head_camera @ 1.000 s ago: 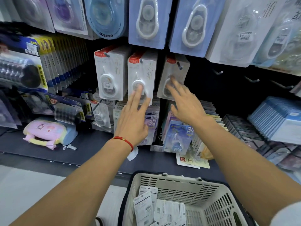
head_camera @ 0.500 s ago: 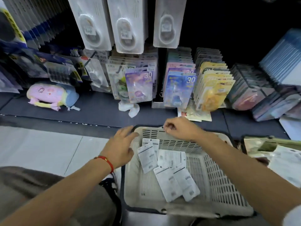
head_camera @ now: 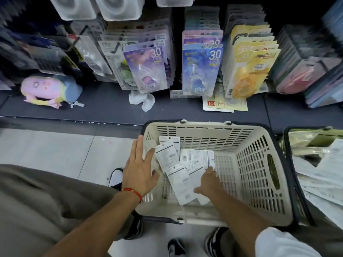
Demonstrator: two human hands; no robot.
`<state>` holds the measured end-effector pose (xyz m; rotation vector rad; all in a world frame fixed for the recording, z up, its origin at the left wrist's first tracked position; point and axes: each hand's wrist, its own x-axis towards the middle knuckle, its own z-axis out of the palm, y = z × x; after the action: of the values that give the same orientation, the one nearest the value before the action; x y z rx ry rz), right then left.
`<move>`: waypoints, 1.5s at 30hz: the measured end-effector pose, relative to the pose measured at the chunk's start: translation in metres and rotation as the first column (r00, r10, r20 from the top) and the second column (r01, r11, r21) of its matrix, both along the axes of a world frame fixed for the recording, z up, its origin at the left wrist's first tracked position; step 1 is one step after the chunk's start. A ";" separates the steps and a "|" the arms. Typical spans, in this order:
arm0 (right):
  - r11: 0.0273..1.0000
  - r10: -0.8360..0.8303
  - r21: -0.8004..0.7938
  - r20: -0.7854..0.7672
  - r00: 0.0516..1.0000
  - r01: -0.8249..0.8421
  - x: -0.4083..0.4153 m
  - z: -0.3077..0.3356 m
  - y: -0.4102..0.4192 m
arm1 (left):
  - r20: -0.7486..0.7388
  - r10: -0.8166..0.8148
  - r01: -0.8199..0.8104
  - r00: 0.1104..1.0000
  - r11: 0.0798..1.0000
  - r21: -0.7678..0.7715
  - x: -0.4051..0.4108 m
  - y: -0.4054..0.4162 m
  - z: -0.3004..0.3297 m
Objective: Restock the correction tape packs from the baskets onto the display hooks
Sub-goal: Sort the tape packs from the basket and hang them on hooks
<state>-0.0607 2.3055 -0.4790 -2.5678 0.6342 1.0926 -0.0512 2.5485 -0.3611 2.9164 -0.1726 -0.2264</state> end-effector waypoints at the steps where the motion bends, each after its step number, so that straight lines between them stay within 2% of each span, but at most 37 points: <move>1: 0.998 -0.049 0.037 0.020 0.999 0.048 0.004 -0.002 -0.003 | -0.009 0.004 -0.004 1.000 1.000 0.009 0.000 -0.001 0.001; 3: 0.994 -0.066 0.086 0.050 0.997 0.062 0.007 -0.004 -0.010 | -0.019 0.016 -0.016 1.000 0.999 0.032 0.000 -0.003 0.003; 5: 0.984 -0.002 0.177 0.030 1.000 -0.004 0.008 -0.002 -0.015 | 0.014 0.015 -0.016 1.000 0.998 0.067 -0.001 -0.005 0.004; 6: 0.970 0.021 0.244 0.026 0.999 -0.026 0.009 -0.001 -0.017 | 0.054 -0.017 0.012 0.998 0.996 0.091 -0.002 -0.007 0.005; 8: 0.939 -0.040 0.344 0.039 0.998 0.024 0.013 0.005 -0.022 | 0.109 -0.161 0.145 0.981 0.979 0.141 -0.003 -0.015 0.006; 9: 0.923 -0.107 0.376 0.059 0.992 0.077 0.015 0.011 -0.024 | 0.082 -0.214 0.204 0.973 0.973 0.111 -0.005 -0.020 0.007; 10: 0.898 -0.188 0.420 0.093 0.978 0.132 0.019 0.019 -0.027 | 0.003 -0.211 0.211 0.977 0.977 0.011 -0.006 -0.027 0.007; 12: 0.787 -0.367 0.572 0.131 0.921 0.232 0.026 0.037 -0.030 | -0.222 -0.073 0.009 0.972 0.962 -0.274 -0.008 -0.045 0.009; 14: 0.619 -0.445 0.751 0.094 0.891 0.230 0.033 0.058 -0.028 | -0.430 0.023 -0.249 0.902 0.843 -0.478 -0.011 -0.062 0.012; 16: 0.449 -0.384 0.877 0.017 0.923 0.170 0.037 0.078 -0.021 | -0.569 0.017 -0.447 0.822 0.638 -0.627 -0.012 -0.073 0.012; 18: 0.289 -0.305 0.938 -0.096 0.947 0.189 0.040 0.088 -0.014 | -0.603 0.056 -0.551 0.796 0.480 -0.682 -0.008 -0.073 0.013; 19: 0.231 -0.278 0.947 -0.155 0.948 0.223 0.042 0.088 -0.011 | -0.591 0.108 -0.574 0.799 0.431 -0.697 -0.006 -0.069 0.013; 20: 0.222 -0.269 0.943 -0.185 0.945 0.247 0.042 0.085 -0.008 | -0.578 0.156 -0.587 0.801 0.398 -0.705 -0.004 -0.065 0.011; 21: 0.293 -0.284 0.924 -0.163 0.945 0.247 0.042 0.079 -0.005 | -0.579 0.191 -0.603 0.793 0.390 -0.696 -0.002 -0.060 0.009; 22: 0.443 -0.306 0.868 -0.089 0.948 0.225 0.041 0.070 -0.001 | -0.592 0.218 -0.625 0.776 0.394 -0.674 -0.002 -0.057 0.007; 23: 0.643 -0.288 0.744 0.018 0.957 0.180 0.039 0.057 0.003 | -0.603 0.235 -0.641 0.762 0.401 -0.654 -0.004 -0.053 0.005; 24: 0.824 -0.186 0.559 0.105 0.977 0.096 0.036 0.043 0.005 | -0.604 0.247 -0.647 0.758 0.407 -0.645 -0.008 -0.050 0.004; 25: 0.921 -0.049 0.389 0.124 0.991 -0.003 0.032 0.031 0.008 | -0.599 0.257 -0.646 0.759 0.415 -0.641 -0.012 -0.048 0.002; 26: 0.953 0.069 0.290 0.088 0.994 -0.092 0.026 0.021 0.012 | -0.593 0.269 -0.647 0.759 0.422 -0.635 -0.015 -0.045 -0.001; 28: 0.940 0.230 0.257 0.014 0.973 -0.225 0.018 0.008 0.019 | -0.588 0.298 -0.655 0.752 0.432 -0.620 -0.023 -0.040 -0.005; 30: 0.906 0.303 0.303 0.020 0.953 -0.294 0.015 0.005 0.025 | -0.581 0.326 -0.663 0.746 0.440 -0.606 -0.028 -0.038 -0.009; 32: 0.896 0.231 0.383 0.027 0.973 -0.223 0.015 0.004 0.027 | -0.593 0.345 -0.685 0.727 0.424 -0.593 -0.028 -0.039 -0.012; 36: 0.841 -0.053 0.539 0.004 0.999 0.043 0.017 0.021 0.007 | -0.611 0.403 -0.731 0.681 0.427 -0.533 -0.022 -0.048 -0.019; 39: 0.763 -0.269 0.623 0.068 0.961 0.170 0.018 0.039 -0.010 | -0.647 0.410 -0.766 0.643 0.362 -0.532 -0.020 -0.060 -0.020; 41: 0.694 -0.333 0.699 0.099 0.938 0.172 0.015 0.052 -0.012 | -0.715 0.331 -0.787 0.617 0.266 -0.556 -0.018 -0.071 -0.018; 43: 0.559 -0.349 0.817 0.078 0.934 0.141 0.010 0.063 -0.005 | -0.801 0.194 -0.825 0.566 0.130 -0.550 -0.018 -0.083 -0.010; 45: 0.424 -0.339 0.895 0.018 0.941 0.136 0.009 0.075 0.002 | -0.821 0.104 -0.827 0.562 0.064 -0.558 -0.019 -0.088 -0.008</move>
<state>-0.0517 2.3073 -0.4040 -1.5404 0.2276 0.7345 -0.0703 2.4600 -0.3695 1.3150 0.6630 -0.6347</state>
